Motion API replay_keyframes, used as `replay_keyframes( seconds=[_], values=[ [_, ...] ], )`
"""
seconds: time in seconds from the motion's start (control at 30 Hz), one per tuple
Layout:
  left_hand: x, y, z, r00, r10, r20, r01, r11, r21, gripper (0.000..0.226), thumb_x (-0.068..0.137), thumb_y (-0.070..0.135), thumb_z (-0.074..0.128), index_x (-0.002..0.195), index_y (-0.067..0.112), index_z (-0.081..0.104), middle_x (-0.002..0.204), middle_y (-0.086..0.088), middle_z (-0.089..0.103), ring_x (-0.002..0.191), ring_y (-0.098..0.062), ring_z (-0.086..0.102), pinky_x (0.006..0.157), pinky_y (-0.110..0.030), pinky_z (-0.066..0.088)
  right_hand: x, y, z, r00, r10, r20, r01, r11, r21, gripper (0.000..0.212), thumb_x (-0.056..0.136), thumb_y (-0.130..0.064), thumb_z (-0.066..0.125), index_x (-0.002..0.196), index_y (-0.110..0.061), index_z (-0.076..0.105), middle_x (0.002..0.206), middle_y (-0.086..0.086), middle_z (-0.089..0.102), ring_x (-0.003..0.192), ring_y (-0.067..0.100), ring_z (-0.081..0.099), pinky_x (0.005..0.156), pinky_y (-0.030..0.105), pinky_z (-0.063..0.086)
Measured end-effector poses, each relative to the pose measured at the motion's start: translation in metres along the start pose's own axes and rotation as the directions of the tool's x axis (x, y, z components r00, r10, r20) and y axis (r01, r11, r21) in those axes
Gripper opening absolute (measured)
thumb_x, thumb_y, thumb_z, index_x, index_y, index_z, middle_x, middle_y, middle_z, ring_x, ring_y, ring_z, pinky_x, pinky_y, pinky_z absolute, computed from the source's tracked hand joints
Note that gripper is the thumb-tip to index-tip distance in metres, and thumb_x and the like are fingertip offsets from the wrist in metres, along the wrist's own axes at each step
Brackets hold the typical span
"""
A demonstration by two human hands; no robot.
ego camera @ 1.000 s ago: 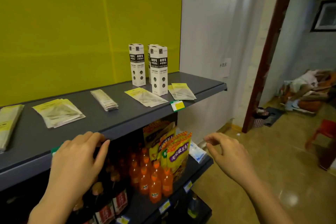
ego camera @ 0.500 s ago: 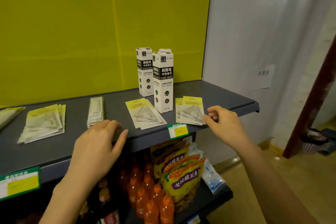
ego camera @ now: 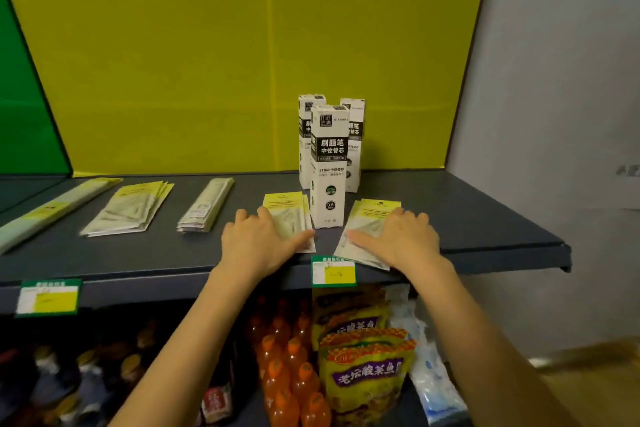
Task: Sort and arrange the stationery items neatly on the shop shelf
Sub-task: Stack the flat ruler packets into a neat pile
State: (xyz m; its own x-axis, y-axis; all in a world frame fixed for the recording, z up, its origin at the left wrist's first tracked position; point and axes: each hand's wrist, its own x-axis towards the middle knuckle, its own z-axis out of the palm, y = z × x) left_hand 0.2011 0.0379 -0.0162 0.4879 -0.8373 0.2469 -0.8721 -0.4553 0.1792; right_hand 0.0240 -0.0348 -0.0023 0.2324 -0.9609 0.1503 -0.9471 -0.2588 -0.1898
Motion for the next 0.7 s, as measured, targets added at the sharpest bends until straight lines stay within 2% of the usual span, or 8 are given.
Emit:
replay_keyframes(
  seconds=[0.13,0.3,0.4,0.47,0.6,0.7],
  values=[
    [0.011,0.012,0.000,0.996,-0.047,0.079,0.050,0.998,-0.036,0.094,0.069,0.076,0.047,0.127,0.002,0.037,0.131,-0.019,0.050,0.130,-0.033,0.034,0.100,-0.045,0.034,0.011,0.000,0.000,0.997,-0.052,0.060,0.050,0.998,0.032,0.104,0.073,-0.072,0.050,0.139,0.004,0.026,0.142,0.018,0.038,0.129,0.035,0.034,0.102,0.039,0.036],
    [0.021,0.015,-0.013,0.985,-0.101,0.140,0.122,0.980,-0.156,0.085,0.074,0.051,0.064,0.130,-0.003,0.030,0.135,-0.024,0.042,0.129,-0.038,0.034,0.101,-0.046,0.035,0.028,-0.001,0.000,0.986,-0.080,0.143,0.052,0.981,0.189,0.107,0.069,-0.062,0.065,0.141,0.003,0.021,0.144,0.020,0.034,0.132,0.033,0.035,0.104,0.038,0.036],
    [0.030,0.011,-0.017,0.970,-0.131,0.205,0.170,0.969,-0.182,0.095,0.071,0.048,0.071,0.133,-0.006,0.025,0.139,-0.024,0.040,0.130,-0.039,0.034,0.102,-0.045,0.035,0.031,-0.003,-0.002,0.979,-0.087,0.185,0.036,0.964,0.264,0.108,0.067,-0.055,0.072,0.141,0.004,0.020,0.143,0.019,0.035,0.132,0.032,0.036,0.103,0.036,0.037],
    [0.035,0.007,-0.022,0.948,-0.149,0.281,0.209,0.958,-0.196,0.097,0.069,0.045,0.073,0.136,-0.005,0.024,0.142,-0.020,0.038,0.130,-0.036,0.037,0.100,-0.042,0.037,0.033,-0.003,-0.004,0.973,-0.090,0.211,0.016,0.944,0.330,0.105,0.067,-0.049,0.075,0.140,0.004,0.022,0.143,0.018,0.036,0.131,0.032,0.038,0.102,0.036,0.038],
    [0.039,0.003,-0.030,0.903,-0.165,0.395,0.270,0.936,-0.224,0.080,0.068,0.041,0.073,0.131,0.004,0.041,0.138,-0.013,0.045,0.115,-0.029,0.048,0.083,-0.035,0.041,0.034,0.001,-0.006,0.963,-0.127,0.238,0.035,0.934,0.356,0.091,0.068,-0.048,0.075,0.134,0.001,0.036,0.138,0.015,0.044,0.127,0.030,0.044,0.098,0.035,0.041],
    [0.039,0.003,-0.031,0.897,-0.184,0.402,0.305,0.916,-0.260,0.081,0.067,0.039,0.074,0.133,0.007,0.039,0.137,-0.011,0.045,0.120,-0.030,0.045,0.085,-0.036,0.040,0.034,0.001,-0.008,0.956,-0.160,0.246,0.067,0.936,0.347,0.078,0.070,-0.048,0.074,0.126,-0.001,0.046,0.133,0.014,0.050,0.124,0.029,0.047,0.091,0.034,0.042]
  ],
)
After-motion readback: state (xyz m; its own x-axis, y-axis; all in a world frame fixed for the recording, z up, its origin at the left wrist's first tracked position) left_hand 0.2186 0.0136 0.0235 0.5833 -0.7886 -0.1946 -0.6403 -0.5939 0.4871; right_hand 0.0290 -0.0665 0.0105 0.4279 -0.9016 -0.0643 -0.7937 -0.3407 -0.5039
